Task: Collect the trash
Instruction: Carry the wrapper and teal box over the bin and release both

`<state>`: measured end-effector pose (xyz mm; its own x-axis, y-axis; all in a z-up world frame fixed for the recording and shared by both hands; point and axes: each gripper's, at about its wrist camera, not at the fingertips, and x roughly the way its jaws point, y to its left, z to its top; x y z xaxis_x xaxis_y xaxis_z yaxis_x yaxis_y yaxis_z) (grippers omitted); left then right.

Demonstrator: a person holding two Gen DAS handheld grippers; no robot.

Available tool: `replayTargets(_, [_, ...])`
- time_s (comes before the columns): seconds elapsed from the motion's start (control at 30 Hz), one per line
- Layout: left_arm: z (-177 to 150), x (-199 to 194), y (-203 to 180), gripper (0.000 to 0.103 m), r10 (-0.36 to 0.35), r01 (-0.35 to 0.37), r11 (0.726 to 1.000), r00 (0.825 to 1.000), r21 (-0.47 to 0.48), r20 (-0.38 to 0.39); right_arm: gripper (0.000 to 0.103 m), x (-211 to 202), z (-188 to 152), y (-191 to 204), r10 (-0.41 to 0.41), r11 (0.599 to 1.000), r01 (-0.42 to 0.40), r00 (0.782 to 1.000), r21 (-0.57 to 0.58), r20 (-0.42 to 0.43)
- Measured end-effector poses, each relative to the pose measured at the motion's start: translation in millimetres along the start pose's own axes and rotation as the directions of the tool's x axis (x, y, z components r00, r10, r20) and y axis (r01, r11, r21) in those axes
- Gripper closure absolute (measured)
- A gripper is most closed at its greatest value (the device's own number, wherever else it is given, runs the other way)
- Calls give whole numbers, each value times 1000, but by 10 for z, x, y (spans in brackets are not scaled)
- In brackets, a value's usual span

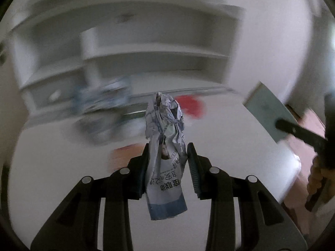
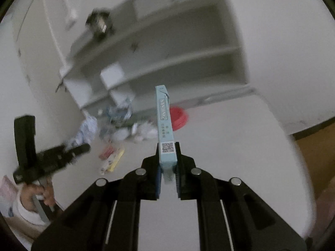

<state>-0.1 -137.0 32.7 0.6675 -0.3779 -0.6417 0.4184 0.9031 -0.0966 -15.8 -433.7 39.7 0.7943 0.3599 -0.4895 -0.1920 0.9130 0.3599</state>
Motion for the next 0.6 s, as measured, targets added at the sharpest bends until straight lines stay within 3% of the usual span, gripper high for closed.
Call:
replayTargets(0.07, [50, 58, -490, 69, -95, 95, 993, 995, 71, -5, 92, -398, -47, -241, -78, 997, 77, 996, 22, 52])
replayTargets(0.17, [-16, 201, -1405, 69, -248, 254, 947, 967, 197, -56, 92, -1006, -240, -727, -207, 974, 197, 974, 111, 92])
replayTargets(0.27, [-351, 353, -2487, 69, -393, 427, 840, 904, 333, -169, 92, -1443, -570, -1255, -304, 930, 281, 951, 238, 64])
replayTargets(0.33, [-589, 458, -2965, 69, -445, 505, 781, 863, 368, -240, 92, -1585, -853, -1627, -362, 888, 344, 932, 305, 0])
replayTargets(0.43, [-1028, 784, -3555, 69, -470, 596, 716, 797, 364, -381, 92, -1593, -1343, -2247, -391, 813, 414, 909, 409, -143])
replayTargets(0.5, [-1348, 1109, -3811, 69, -431, 613, 706, 770, 355, -470, 92, -1471, -1673, -2589, -374, 768, 442, 897, 463, -236])
replayTargets(0.57, [-1676, 1475, -4001, 69, -356, 598, 709, 761, 374, -542, 92, -1271, -2044, -2904, -316, 723, 446, 892, 527, -322])
replayTargets(0.6, [-1869, 1729, -4066, 69, -317, 595, 717, 742, 364, -591, 92, -1127, -2247, -3047, -297, 698, 468, 878, 543, -375])
